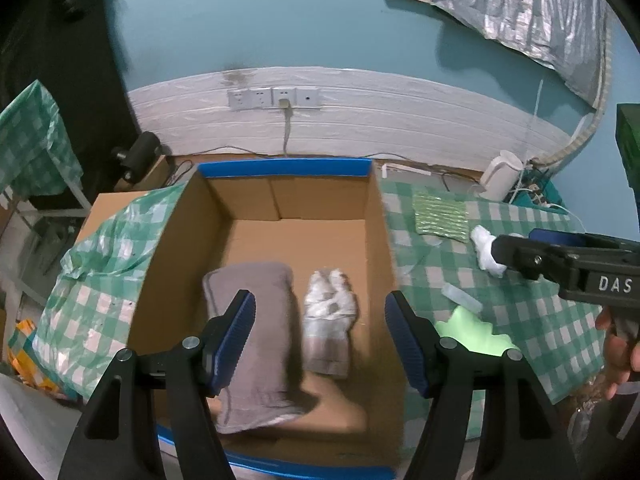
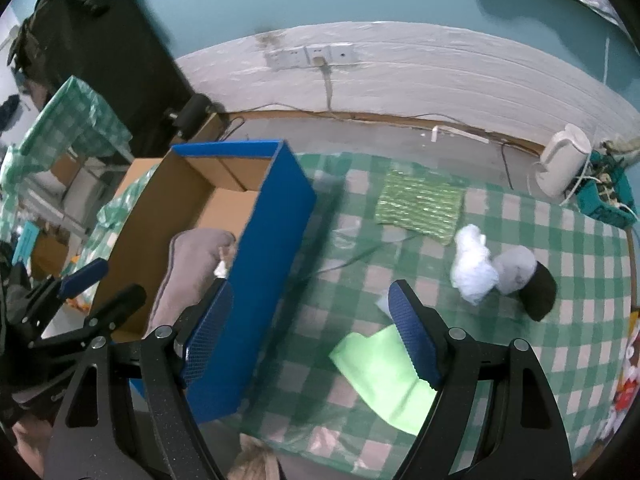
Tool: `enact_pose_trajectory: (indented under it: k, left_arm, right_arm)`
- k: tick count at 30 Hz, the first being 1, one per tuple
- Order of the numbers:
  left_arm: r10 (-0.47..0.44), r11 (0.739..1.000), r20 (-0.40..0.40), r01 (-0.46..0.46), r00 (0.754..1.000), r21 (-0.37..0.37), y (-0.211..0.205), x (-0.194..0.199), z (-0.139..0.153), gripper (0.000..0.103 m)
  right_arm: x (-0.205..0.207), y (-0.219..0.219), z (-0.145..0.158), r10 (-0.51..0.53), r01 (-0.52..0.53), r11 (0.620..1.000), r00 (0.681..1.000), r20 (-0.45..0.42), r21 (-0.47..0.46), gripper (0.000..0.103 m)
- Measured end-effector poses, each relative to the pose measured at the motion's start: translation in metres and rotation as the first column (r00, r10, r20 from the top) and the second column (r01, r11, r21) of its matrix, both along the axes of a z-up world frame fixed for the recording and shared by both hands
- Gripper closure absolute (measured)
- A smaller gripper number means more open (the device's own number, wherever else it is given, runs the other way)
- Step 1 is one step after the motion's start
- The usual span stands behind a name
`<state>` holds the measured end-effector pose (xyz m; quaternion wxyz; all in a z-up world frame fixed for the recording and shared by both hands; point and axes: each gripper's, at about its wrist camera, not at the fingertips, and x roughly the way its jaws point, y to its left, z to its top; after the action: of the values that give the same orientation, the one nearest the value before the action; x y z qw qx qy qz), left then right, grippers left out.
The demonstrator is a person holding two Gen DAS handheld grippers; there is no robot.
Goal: Organize soft objects
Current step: 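Move both tools back from the box toward the table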
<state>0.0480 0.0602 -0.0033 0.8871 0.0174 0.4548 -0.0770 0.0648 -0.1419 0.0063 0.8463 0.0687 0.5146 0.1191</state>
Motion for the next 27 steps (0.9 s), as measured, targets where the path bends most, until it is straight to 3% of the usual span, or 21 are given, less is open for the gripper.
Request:
enact_pose_trajectory:
  k: [16,22,27]
  left_arm:
    - [-0.12,0.992,-0.026,0.121,0.992,0.038,-0.079,-0.014,-0.002,0.031]
    - [-0.177,0.981,-0.07,0.182,0.982,0.068,-0.111,-0.023,-0.017,0.031]
    - [-0.243,0.964,-0.084,0.25,0.966,0.095,-0.141,-0.03,-0.026,0.024]
  right_arm:
    - [-0.023,-0.08,-0.011,-0.13,0.13,0.991,0.991,-0.006,-0.016,0.022]
    - [-0.031,-0.116,-0.021,-0.189,0.189,0.981,0.982,-0.01,-0.04,0.022]
    - [-0.035,-0.145,-0.033,-0.244,0.242,0.969,0.969,-0.031,-0.04,0.022]
